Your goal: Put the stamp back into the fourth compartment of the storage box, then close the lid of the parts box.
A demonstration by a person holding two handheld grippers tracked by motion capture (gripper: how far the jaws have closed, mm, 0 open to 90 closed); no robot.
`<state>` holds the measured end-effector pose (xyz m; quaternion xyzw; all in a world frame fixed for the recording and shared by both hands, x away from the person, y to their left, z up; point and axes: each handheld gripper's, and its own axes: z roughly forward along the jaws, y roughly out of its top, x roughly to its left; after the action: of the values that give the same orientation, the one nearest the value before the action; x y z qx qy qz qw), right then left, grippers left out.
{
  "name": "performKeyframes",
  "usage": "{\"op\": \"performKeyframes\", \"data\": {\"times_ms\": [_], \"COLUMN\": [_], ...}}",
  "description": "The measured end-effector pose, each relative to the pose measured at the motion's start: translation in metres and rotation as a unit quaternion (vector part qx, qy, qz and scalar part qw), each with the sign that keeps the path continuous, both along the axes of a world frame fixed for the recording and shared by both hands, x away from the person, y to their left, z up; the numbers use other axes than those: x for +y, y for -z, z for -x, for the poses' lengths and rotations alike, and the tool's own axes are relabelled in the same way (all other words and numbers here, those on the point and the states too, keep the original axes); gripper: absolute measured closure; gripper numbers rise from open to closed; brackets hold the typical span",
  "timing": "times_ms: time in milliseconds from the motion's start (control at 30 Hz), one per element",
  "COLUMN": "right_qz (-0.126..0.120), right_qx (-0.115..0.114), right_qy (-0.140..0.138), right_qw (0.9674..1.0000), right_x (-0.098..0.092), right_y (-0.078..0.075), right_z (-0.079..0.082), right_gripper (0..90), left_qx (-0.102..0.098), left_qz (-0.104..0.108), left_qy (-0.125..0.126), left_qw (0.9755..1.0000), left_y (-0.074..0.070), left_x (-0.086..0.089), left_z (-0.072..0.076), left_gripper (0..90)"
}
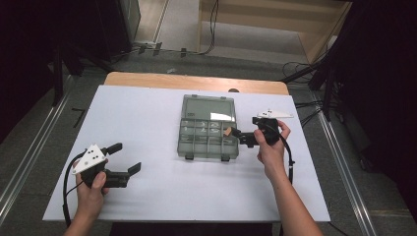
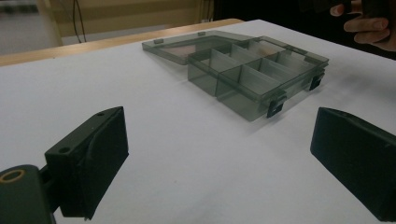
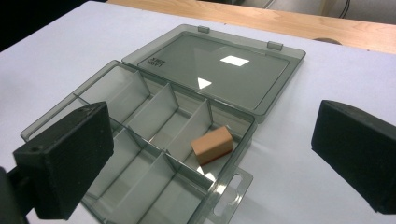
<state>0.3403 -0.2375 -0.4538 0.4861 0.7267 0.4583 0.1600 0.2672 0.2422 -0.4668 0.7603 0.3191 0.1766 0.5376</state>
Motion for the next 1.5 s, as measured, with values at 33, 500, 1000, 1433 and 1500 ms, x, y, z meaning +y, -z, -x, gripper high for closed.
{"op": "performKeyframes", "data": {"times_ms": [33,500,1000,1433,1500], "right_qz": [0.0,0.024,0.016,-0.014,-0.016], "right_qx": [0.0,-0.023,-0.029,-0.025,-0.021], "right_qy": [0.0,-0.029,-0.028,-0.012,-0.013], "right_qw": [1.0,0.999,0.999,0.9995,0.9996], "right_x": [0.0,0.002,0.002,-0.002,-0.003], "right_y": [0.001,0.002,0.002,0.005,0.005], "right_z": [0.001,0.012,0.009,-0.001,-0.004], "right_gripper": [0.0,0.0,0.0,0.0,0.0], "left_qx": [0.002,0.009,0.018,0.024,0.03], "left_qz": [0.003,0.002,0.022,0.029,0.031], "left_qy": [0.004,0.042,0.046,0.043,0.045], "left_qw": [1.0,0.9991,0.9985,0.9983,0.9981], "left_y": [-0.001,-0.009,-0.013,-0.017,-0.015], "left_x": [-0.003,-0.04,-0.057,-0.084,-0.088], "left_z": [-0.002,-0.025,-0.05,-0.087,-0.093], "left_gripper": [3.7,2.2,2.2,2.3,2.3]}}
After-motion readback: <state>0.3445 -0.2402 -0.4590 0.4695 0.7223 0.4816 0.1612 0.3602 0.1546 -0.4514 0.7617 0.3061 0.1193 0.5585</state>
